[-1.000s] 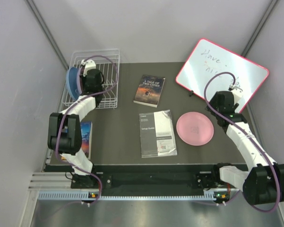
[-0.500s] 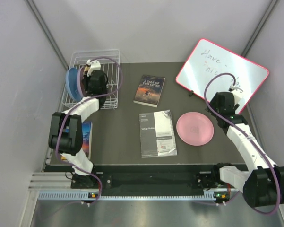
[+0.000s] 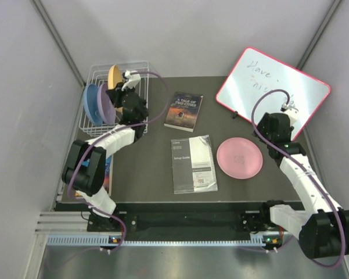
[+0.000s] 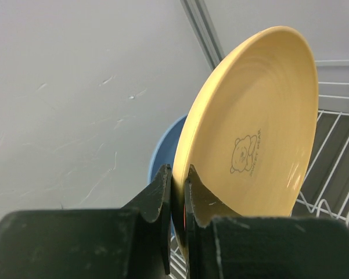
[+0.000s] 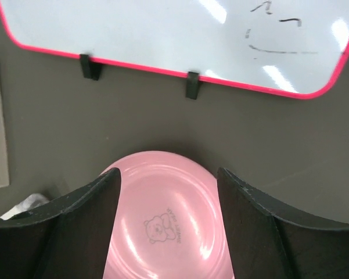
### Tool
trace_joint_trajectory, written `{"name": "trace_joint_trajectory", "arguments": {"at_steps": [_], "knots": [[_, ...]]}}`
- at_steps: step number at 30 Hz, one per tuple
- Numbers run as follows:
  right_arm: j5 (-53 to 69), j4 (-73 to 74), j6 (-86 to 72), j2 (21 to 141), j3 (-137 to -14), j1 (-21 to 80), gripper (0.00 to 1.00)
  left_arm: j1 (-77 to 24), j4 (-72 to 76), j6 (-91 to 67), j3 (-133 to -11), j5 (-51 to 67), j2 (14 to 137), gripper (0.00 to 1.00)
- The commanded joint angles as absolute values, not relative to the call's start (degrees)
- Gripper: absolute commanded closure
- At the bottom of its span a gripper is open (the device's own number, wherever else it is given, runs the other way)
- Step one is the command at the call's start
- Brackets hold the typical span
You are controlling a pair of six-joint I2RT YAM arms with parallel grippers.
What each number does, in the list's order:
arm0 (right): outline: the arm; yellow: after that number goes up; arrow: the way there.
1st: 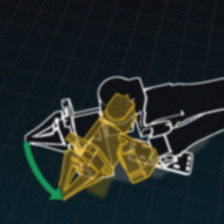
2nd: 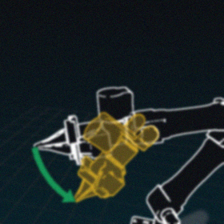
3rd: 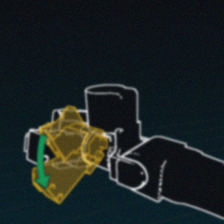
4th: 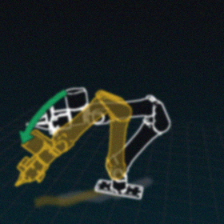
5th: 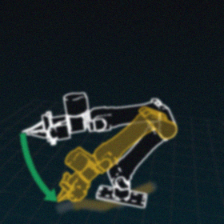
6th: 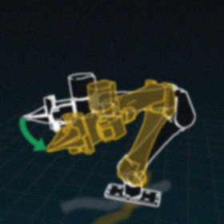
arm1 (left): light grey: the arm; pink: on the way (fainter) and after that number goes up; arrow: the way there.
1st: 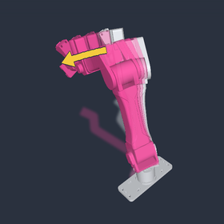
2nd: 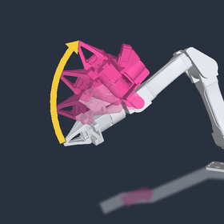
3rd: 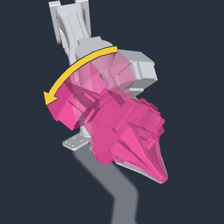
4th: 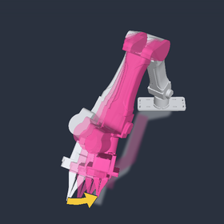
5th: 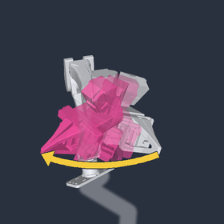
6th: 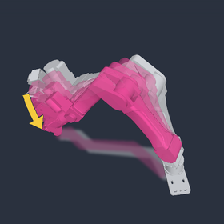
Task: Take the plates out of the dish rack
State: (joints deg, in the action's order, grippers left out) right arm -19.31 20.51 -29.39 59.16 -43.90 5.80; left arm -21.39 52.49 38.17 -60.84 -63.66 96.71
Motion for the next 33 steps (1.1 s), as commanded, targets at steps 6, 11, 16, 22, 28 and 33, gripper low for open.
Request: {"name": "trace_joint_trajectory", "arguments": {"at_steps": [6,11,16,22,28,33], "knots": [[6.6,9.6,-27.2,61.0,-47.0,5.6,0.31,-24.3,14.0,6.2,-69.9,-45.7,81.7,1.00],[11.9,4.4,-27.7,64.3,-48.2,7.5,0.31,-24.6,7.4,-8.5,-69.9,-25.3,80.1,1.00],[15.3,1.1,-28.1,67.1,-48.7,8.2,0.31,-24.8,8.6,-16.6,-67.0,-15.7,80.3,1.00],[18.6,-1.0,-28.1,69.9,-49.8,9.9,0.31,-25.0,10.0,-20.0,-65.2,-12.1,80.6,1.00],[19.4,-3.8,-28.7,70.7,-49.4,12.3,0.30,-25.3,11.2,-19.8,-63.6,-12.0,80.7,1.00],[19.1,-4.6,-28.7,72.3,-49.6,14.1,0.30,-25.3,11.4,-20.0,-63.9,-10.2,81.6,1.00]]}}
